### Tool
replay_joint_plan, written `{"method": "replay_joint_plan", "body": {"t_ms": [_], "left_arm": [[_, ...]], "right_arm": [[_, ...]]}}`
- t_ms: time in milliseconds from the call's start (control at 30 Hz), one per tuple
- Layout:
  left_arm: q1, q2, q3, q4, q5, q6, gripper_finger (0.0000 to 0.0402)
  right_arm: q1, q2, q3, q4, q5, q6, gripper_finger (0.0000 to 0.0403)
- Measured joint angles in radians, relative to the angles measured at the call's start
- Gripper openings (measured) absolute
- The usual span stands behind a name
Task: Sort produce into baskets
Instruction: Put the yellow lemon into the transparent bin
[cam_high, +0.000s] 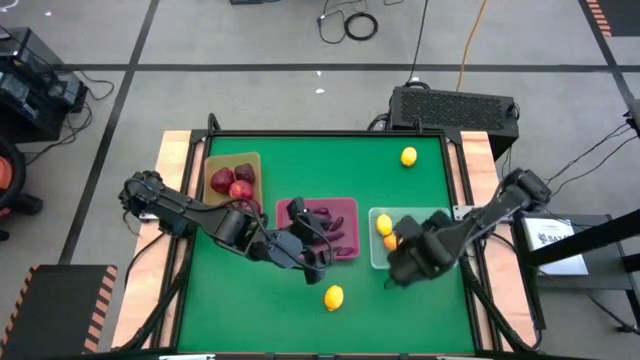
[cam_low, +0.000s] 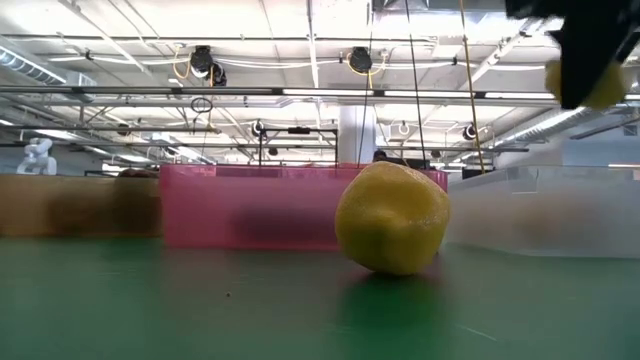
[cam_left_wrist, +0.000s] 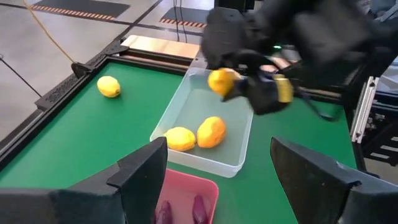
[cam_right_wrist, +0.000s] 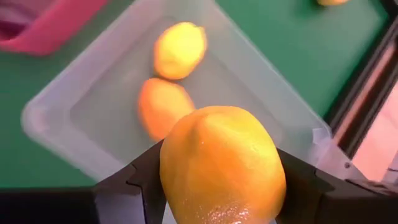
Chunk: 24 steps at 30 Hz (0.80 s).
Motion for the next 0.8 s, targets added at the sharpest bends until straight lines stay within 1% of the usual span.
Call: {"method": "replay_joint_plan", "body": {"t_ms": [67, 233, 300, 433, 633, 733, 800], "left_arm": [[0.000, 0.000, 0.000, 0.000, 0.007, -0.001, 0.0292], [-0.005, 0.000, 0.000, -0.005, 0.028, -0.011, 0.0292], [-0.007, 0.000, 0.000, -0.010, 0.028, -0.025, 0.0292], [-0.009, 0.000, 0.000, -0.013, 0.028, -0.028, 0.0292], [-0.004, 0.006, 0.001, -0.013, 0.028, -0.028, 0.0292], [-0.001, 0.022, 0.001, -0.011, 0.042, -0.029, 0.0292], [0.000, 0.037, 0.001, -0.010, 0.056, -0.029, 0.0292]], "right_arm": [[-0.037, -0.032, -0.054, 0.010, -0.015, -0.004, 0.0208], [-0.089, -0.116, -0.199, 0.047, -0.107, -0.005, 0.0217], [-0.095, -0.152, -0.252, 0.101, -0.135, -0.005, 0.0231], [-0.095, -0.216, -0.328, 0.217, -0.153, 0.003, 0.0269], [-0.095, -0.245, -0.387, 0.238, -0.153, 0.053, 0.0319], [-0.095, -0.244, -0.392, 0.251, -0.151, 0.054, 0.0332], [-0.094, -0.244, -0.392, 0.273, -0.130, 0.055, 0.0336]]}}
